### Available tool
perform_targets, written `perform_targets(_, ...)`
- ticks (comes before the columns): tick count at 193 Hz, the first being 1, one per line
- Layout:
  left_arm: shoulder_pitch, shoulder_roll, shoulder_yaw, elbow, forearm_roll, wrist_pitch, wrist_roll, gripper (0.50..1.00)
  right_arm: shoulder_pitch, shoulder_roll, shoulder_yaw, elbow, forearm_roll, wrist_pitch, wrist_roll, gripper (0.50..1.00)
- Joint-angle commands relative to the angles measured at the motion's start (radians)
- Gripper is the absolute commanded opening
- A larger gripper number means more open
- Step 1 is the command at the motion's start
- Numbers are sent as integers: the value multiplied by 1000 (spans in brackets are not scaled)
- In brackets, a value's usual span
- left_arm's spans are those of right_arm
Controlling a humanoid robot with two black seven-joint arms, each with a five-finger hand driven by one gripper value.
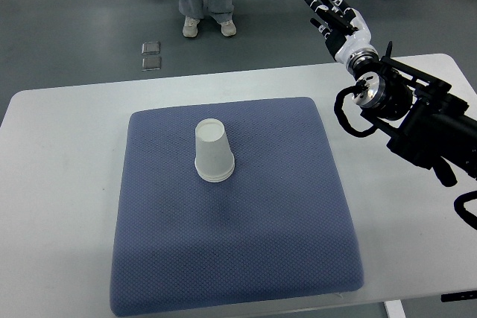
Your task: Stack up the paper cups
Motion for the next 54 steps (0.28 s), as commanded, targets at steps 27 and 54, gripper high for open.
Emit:
perform_targets(27,0,0,-1,0,0,0,0,1000,-23,5,1,0,-81,12,16,913)
perform_targets(54,0,0,-1,0,0,0,-2,1000,-23,7,3,0,-81,5,28,911)
